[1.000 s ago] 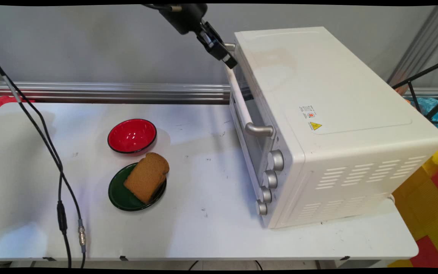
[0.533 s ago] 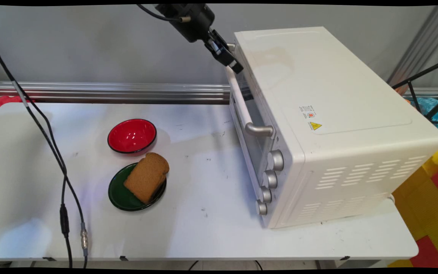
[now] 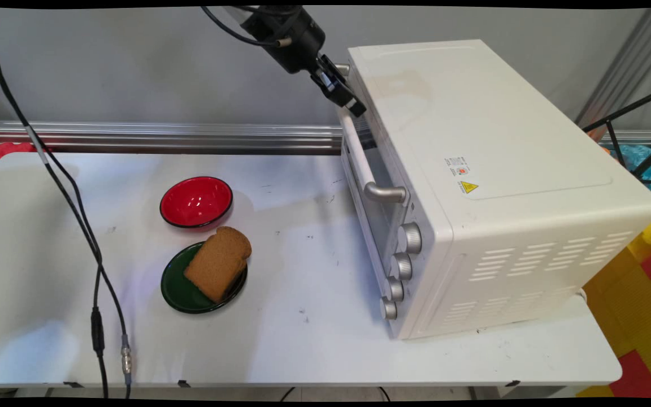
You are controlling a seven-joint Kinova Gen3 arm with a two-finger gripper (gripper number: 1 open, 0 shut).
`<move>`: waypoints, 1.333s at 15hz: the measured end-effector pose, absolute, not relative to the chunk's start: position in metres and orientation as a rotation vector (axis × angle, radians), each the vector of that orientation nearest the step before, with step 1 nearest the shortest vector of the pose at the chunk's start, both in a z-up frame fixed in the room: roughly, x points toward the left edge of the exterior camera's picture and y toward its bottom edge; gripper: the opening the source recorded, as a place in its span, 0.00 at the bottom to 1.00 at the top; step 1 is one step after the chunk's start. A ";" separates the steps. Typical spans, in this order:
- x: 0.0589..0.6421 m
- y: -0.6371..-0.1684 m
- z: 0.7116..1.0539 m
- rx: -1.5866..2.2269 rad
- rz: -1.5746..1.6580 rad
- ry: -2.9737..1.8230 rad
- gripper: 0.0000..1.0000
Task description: Open the oven
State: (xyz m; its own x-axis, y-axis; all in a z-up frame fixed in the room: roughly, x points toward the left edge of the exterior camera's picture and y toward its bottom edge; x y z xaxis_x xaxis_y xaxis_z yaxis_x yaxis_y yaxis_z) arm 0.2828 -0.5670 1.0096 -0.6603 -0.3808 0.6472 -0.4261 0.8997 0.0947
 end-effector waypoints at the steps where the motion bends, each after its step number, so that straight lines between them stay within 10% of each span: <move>1: 0.282 -0.568 1.007 0.574 0.084 -2.360 0.00; 20: 0.312 -0.556 0.987 0.598 0.079 -2.419 0.00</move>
State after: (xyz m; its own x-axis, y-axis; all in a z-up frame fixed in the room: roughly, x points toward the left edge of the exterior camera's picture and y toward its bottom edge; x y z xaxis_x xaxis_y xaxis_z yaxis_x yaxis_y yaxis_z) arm 0.3119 -0.5563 0.9867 -0.6938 -0.3988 0.5996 -0.4371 0.8950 0.0894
